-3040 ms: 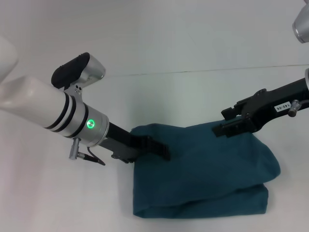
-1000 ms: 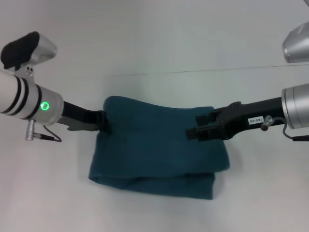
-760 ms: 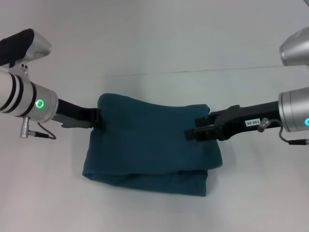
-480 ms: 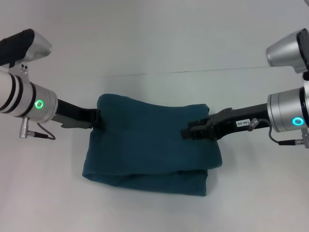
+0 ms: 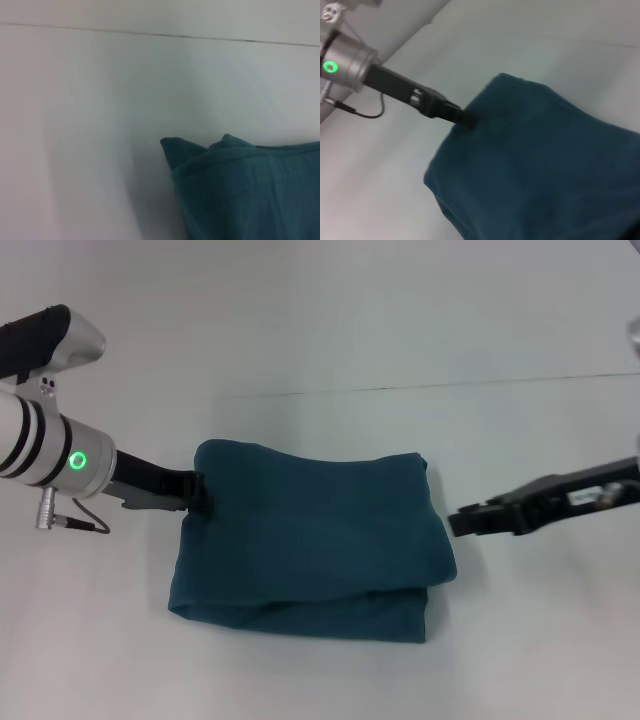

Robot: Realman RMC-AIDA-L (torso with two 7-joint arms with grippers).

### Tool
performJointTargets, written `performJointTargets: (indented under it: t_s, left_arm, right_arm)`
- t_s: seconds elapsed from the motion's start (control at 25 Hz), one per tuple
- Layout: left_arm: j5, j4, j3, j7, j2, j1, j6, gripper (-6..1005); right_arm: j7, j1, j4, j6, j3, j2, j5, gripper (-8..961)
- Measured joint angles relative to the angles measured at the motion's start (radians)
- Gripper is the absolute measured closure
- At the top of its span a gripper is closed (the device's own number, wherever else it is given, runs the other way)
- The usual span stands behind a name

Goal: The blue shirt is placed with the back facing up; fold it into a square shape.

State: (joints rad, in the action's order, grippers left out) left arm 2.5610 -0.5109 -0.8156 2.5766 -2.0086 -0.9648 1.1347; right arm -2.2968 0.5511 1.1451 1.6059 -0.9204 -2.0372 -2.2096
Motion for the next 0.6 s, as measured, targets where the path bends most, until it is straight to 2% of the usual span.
performJointTargets:
  t_s: [0.16,0.4,0.6]
  left_arm:
    - [0.0,0.0,0.0,-0.008,-0.002,-0.001,0.001,977]
    - [-0.004,0.001,0.0,-0.006,-0.005,-0.002,0.002,977]
    - [-0.002,0.003,0.0,-0.004,-0.007,-0.005,0.001,976]
  right_arm:
    - [0.044,-0.025,-0.026,0.017,0.079,0.012,-0.004,789]
    - [0.114,-0.016,-0.139,0.001,0.132,0.024,-0.014,607]
    - [0.142,0.017,-0.196,-0.056,0.113,0.005,-0.061,494]
